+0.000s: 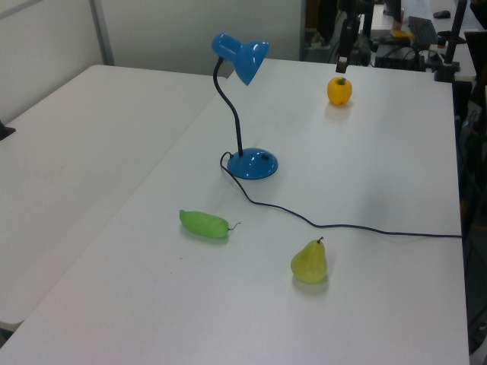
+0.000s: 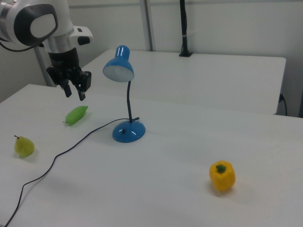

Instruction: Turn on desk lamp

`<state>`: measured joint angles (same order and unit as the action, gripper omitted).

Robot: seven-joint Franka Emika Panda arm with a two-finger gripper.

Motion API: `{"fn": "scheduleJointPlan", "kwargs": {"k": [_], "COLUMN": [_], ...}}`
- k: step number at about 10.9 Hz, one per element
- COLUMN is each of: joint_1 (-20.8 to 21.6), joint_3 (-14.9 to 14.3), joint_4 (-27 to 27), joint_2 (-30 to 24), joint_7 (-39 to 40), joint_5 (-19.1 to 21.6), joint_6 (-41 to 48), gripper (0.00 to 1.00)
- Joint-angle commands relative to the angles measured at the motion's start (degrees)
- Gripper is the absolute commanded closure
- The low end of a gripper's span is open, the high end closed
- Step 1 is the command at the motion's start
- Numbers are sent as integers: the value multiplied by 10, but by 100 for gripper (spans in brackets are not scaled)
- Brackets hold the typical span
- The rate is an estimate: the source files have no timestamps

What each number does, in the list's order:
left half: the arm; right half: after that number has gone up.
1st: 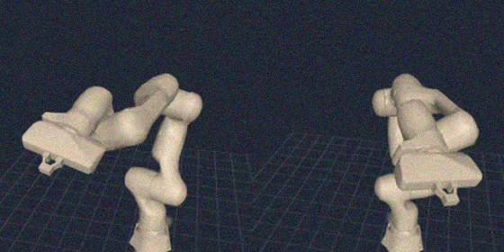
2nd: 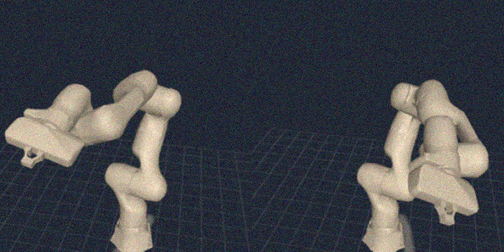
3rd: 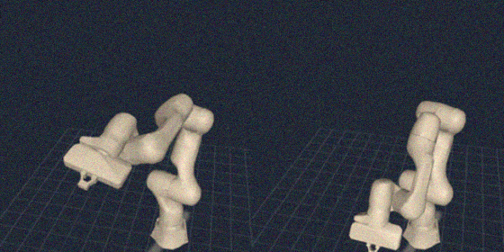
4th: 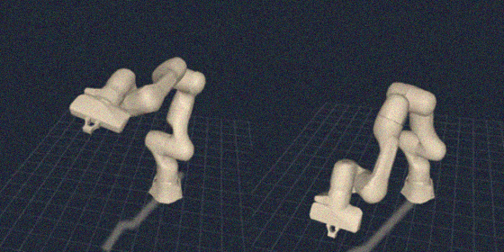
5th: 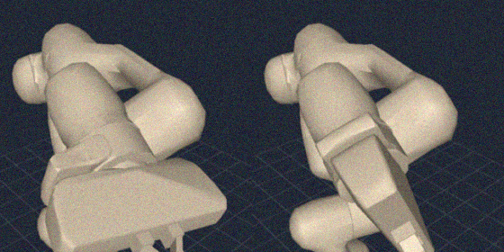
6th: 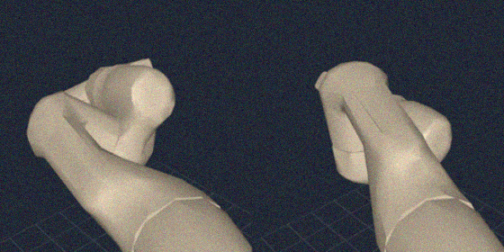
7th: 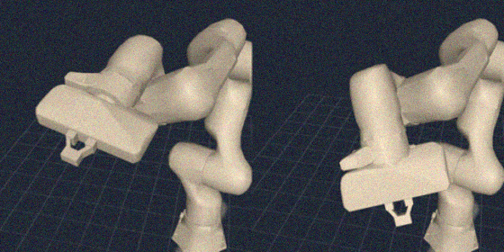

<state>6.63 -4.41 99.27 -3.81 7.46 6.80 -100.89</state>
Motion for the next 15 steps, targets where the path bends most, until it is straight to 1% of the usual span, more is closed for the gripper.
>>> {"fn": "scheduleJointPlan", "kwargs": {"k": [1,2,5,7,12,13,15], "joint_1": [6,6,6,19,27,27,26], "joint_3": [-1,-1,0,-1,6,13,34], "joint_4": [1,1,0,1,1,1,15], "joint_2": [0,0,1,4,57,65,80], "joint_7": [11,11,5,3,-12,-22,-95], "joint_5": [3,5,11,10,5,5,-7], "joint_6": [-9,-9,-7,-5,-12,-22,-76], "gripper": [93,100,100,100,100,100,100]}}
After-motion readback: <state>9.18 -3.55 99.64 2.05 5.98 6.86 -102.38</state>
